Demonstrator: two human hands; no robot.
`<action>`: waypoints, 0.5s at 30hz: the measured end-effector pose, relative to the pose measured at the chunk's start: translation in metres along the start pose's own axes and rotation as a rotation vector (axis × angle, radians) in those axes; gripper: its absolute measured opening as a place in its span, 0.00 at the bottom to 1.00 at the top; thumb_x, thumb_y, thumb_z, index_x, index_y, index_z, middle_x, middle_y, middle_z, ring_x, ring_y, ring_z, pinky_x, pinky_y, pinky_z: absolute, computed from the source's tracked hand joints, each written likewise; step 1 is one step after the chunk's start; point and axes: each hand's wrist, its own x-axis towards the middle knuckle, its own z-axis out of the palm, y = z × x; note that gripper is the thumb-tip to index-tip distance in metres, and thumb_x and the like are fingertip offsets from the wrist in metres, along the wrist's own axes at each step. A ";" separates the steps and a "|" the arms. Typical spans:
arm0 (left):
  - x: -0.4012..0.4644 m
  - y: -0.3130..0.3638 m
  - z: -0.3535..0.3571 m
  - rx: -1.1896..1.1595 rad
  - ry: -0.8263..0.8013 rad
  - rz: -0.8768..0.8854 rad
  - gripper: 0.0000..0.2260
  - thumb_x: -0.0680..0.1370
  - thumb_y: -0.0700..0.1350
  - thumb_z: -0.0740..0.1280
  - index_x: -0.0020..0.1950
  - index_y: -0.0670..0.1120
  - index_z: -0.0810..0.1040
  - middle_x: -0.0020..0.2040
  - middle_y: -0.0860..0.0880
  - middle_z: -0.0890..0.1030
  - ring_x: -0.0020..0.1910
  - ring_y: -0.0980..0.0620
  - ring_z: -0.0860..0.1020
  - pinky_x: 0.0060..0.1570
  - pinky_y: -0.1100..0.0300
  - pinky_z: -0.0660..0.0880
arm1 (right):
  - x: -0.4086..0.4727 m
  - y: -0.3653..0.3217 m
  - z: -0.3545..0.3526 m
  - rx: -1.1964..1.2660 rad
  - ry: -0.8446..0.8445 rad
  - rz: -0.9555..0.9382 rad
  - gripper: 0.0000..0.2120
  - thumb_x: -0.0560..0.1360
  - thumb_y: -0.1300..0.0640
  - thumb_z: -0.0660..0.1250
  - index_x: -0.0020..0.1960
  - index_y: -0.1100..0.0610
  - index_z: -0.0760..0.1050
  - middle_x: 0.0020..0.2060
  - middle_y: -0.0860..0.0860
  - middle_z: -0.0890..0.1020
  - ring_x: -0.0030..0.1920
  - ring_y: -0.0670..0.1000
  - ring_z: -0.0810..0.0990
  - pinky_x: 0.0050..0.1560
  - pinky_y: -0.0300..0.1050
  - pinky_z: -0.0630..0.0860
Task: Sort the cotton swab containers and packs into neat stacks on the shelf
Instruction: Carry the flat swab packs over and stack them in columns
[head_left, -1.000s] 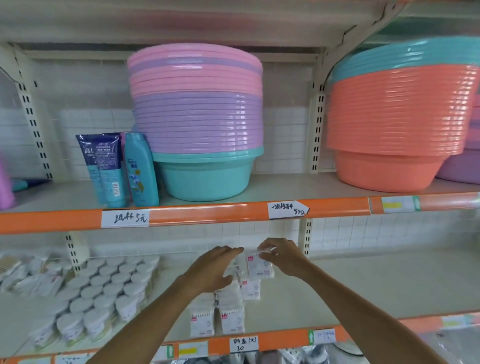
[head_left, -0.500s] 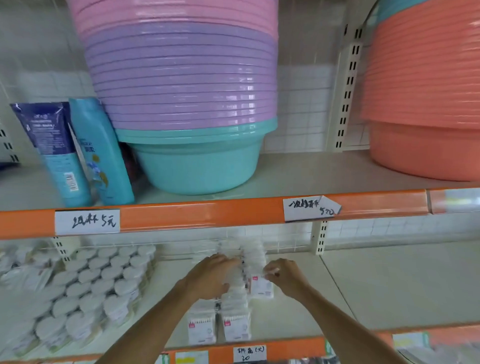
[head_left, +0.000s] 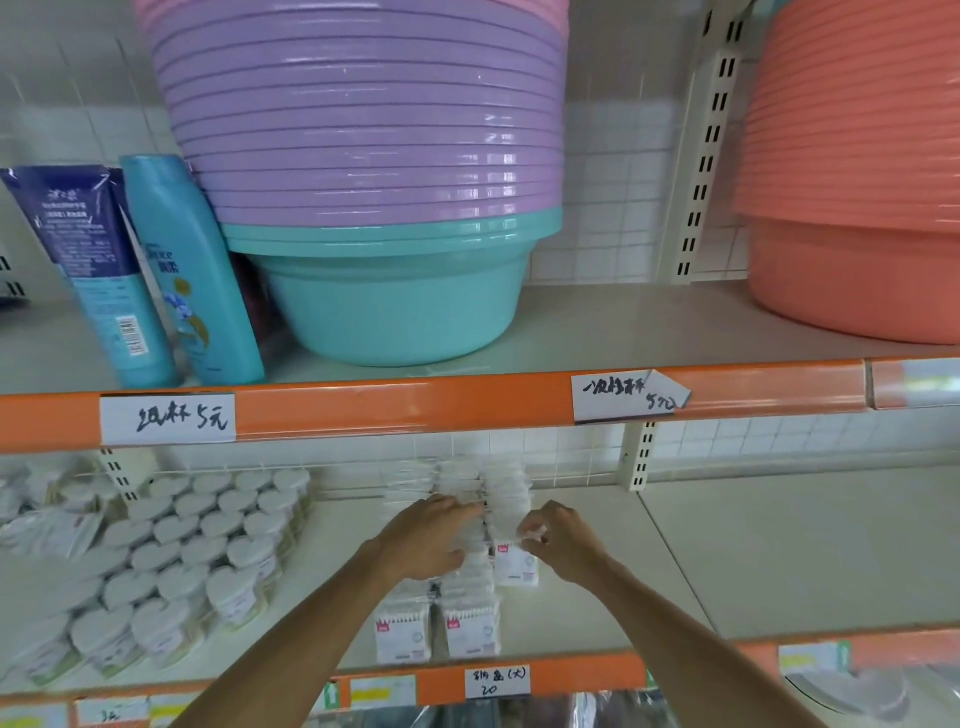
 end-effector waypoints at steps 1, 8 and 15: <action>0.000 -0.001 0.001 -0.005 0.007 0.000 0.28 0.81 0.46 0.65 0.80 0.52 0.60 0.75 0.49 0.69 0.72 0.49 0.68 0.68 0.58 0.66 | -0.001 0.000 0.001 -0.015 -0.003 0.005 0.08 0.77 0.55 0.72 0.56 0.52 0.83 0.53 0.50 0.80 0.46 0.47 0.79 0.49 0.37 0.75; -0.005 -0.001 0.003 -0.018 0.020 0.013 0.29 0.81 0.47 0.65 0.80 0.54 0.59 0.71 0.48 0.72 0.68 0.49 0.70 0.62 0.59 0.68 | -0.011 -0.007 0.004 -0.094 0.038 0.058 0.12 0.78 0.49 0.70 0.61 0.48 0.80 0.57 0.47 0.78 0.50 0.49 0.81 0.45 0.40 0.72; -0.016 -0.007 0.004 0.022 0.023 0.028 0.28 0.81 0.48 0.65 0.79 0.55 0.60 0.69 0.50 0.73 0.67 0.49 0.70 0.62 0.58 0.69 | -0.025 -0.009 -0.009 -0.163 -0.001 -0.018 0.25 0.80 0.49 0.66 0.75 0.50 0.65 0.71 0.47 0.70 0.64 0.50 0.76 0.61 0.45 0.75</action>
